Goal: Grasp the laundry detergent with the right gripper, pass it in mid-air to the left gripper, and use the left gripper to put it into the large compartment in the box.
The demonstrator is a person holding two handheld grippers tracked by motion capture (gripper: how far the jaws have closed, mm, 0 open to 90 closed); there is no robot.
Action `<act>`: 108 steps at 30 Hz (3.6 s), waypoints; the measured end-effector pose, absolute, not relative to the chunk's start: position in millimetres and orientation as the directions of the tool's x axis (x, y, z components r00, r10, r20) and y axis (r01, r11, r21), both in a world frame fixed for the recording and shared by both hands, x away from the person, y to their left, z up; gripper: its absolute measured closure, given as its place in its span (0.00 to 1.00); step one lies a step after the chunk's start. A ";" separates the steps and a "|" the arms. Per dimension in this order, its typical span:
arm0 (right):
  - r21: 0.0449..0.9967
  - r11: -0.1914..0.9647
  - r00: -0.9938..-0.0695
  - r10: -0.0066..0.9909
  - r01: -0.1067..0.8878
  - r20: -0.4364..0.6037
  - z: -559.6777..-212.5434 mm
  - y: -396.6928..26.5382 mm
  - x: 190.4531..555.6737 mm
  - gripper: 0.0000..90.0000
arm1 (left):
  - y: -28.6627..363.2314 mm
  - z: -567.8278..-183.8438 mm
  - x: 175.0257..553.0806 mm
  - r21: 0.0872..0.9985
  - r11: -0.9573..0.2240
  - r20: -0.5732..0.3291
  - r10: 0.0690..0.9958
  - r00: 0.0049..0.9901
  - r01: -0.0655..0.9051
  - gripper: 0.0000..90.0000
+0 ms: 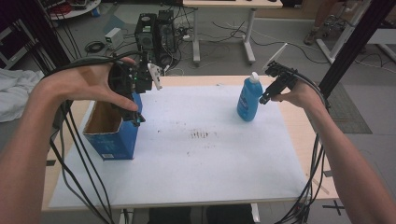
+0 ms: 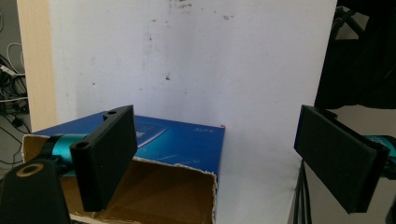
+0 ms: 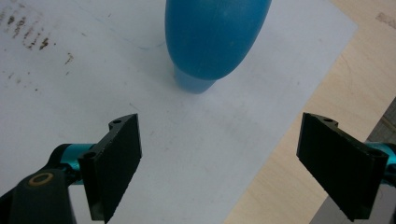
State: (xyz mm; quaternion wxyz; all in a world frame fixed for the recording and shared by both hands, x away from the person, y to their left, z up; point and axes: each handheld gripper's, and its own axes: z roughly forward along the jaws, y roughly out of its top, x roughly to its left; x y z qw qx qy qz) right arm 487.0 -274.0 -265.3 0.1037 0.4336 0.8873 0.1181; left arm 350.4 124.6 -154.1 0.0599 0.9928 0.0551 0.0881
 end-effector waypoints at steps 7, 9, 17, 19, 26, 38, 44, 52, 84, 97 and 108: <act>0.360 0.531 -0.548 0.834 0.767 -0.064 -267.7 -266.6 489.0 0.15 | 125.7 -154.9 351.2 0.132 -0.986 0.169 0.122 0.978 0.101 0.15; 0.383 0.513 -0.534 0.844 0.768 -0.058 -269.8 -263.4 489.7 0.15 | 125.9 -154.8 351.1 0.134 -0.986 0.169 0.122 0.978 0.100 0.15; 0.408 0.475 -0.498 0.865 0.780 -0.056 -284.5 -254.8 494.3 0.15 | 131.1 -155.9 348.7 0.139 -0.985 0.168 0.127 0.978 0.104 0.15; 0.424 0.462 -0.485 0.873 0.779 -0.060 -288.3 -253.7 495.2 0.15 | 132.7 -157.0 348.2 0.142 -0.984 0.165 0.130 0.978 0.107 0.15; 0.463 0.432 -0.471 0.881 0.774 -0.036 -302.1 -249.8 499.8 0.15 | 135.6 -159.2 349.3 0.140 -0.984 0.162 0.135 0.977 0.112 0.15; 0.509 0.392 -0.447 0.894 0.766 -0.015 -315.0 -247.6 505.6 0.15 | 137.6 -161.8 351.5 0.146 -0.983 0.152 0.136 0.979 0.114 0.15; 0.526 0.373 -0.431 0.902 0.764 -0.013 -323.9 -248.1 507.2 0.15 | 137.9 -163.7 352.5 0.141 -0.983 0.151 0.141 0.978 0.119 0.15; 0.547 0.357 -0.420 0.908 0.757 -0.011 -332.1 -248.5 507.4 0.15 | 138.9 -166.9 353.2 0.132 -0.983 0.149 0.145 0.978 0.125 0.15; 0.568 0.341 -0.427 0.904 0.749 0.019 -340.8 -248.1 511.3 0.27 | 143.5 -169.9 353.3 0.131 -0.982 0.146 0.157 0.977 0.138 0.15; 0.575 0.342 -0.413 0.911 0.743 -0.009 -342.9 -246.4 511.3 0.34 | 143.6 -170.0 353.6 0.134 -0.981 0.145 0.158 0.977 0.138 0.15; 0.588 0.336 -0.403 0.915 0.736 -0.018 -344.1 -242.5 510.6 0.38 | 141.2 -170.5 353.8 0.142 -0.981 0.148 0.155 0.977 0.134 0.15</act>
